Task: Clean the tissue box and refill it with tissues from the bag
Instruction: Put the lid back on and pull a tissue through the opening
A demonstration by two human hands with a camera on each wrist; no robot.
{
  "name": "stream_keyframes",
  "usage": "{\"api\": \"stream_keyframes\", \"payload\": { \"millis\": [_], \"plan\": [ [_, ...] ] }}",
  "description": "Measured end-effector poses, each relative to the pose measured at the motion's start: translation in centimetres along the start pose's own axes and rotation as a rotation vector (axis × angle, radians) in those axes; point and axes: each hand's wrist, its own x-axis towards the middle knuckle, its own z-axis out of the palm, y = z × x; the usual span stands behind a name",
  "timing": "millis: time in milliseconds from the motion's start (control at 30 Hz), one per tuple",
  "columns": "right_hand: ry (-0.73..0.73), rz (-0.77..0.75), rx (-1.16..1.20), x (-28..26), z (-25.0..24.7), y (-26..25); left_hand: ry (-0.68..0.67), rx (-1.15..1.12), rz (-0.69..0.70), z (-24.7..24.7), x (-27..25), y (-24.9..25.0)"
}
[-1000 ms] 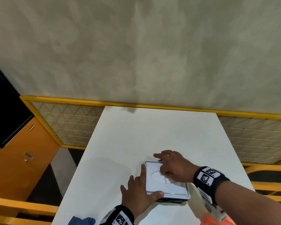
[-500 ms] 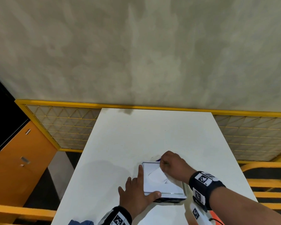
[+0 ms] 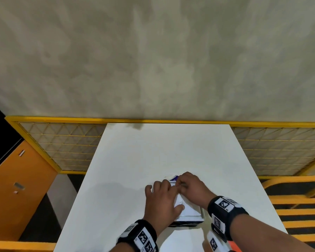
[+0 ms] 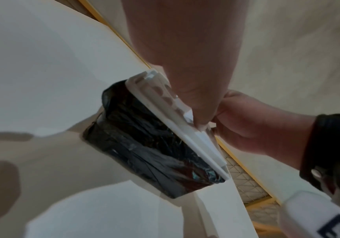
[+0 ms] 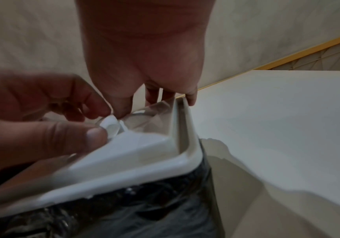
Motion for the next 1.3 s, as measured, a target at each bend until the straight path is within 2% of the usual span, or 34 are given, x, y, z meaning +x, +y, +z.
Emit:
{"api": "stream_keyframes", "payload": {
  "millis": [133, 367, 567, 733, 867, 1100, 1233, 1300],
  "plan": [
    [0.036, 0.017, -0.016, -0.4, -0.2, 0.3, -0.034, 0.072, 0.039, -0.2, 1.0, 0.5],
    [0.068, 0.055, -0.055, -1.2, -0.8, 0.4, -0.009, 0.279, 0.200, -0.4, 1.7, -0.3],
    [0.189, 0.076, -0.087, -2.7, -0.6, 1.3, -0.103, 0.256, 0.229, -0.9, 1.8, 0.2],
    [0.216, 0.034, -0.093, -4.1, -0.4, 1.6, -0.148, 0.245, 0.280, 0.0, 1.2, -0.2],
    [0.228, -0.002, -0.147, -4.8, 0.0, 1.8, -0.147, 0.203, 0.258, -0.2, 1.7, -0.3],
    [0.141, 0.059, -0.236, -5.3, 1.4, 0.9, -0.133, -0.036, 0.053, -1.1, 2.9, 0.2],
    [0.140, 0.109, -0.299, -5.3, 1.9, -0.1, -0.187, 0.085, 0.079, -1.2, 3.3, 0.2],
    [0.140, 0.108, -0.360, -5.2, 2.1, -0.4, -0.255, 0.121, 0.102, -1.5, 3.2, 0.3]
  ]
}}
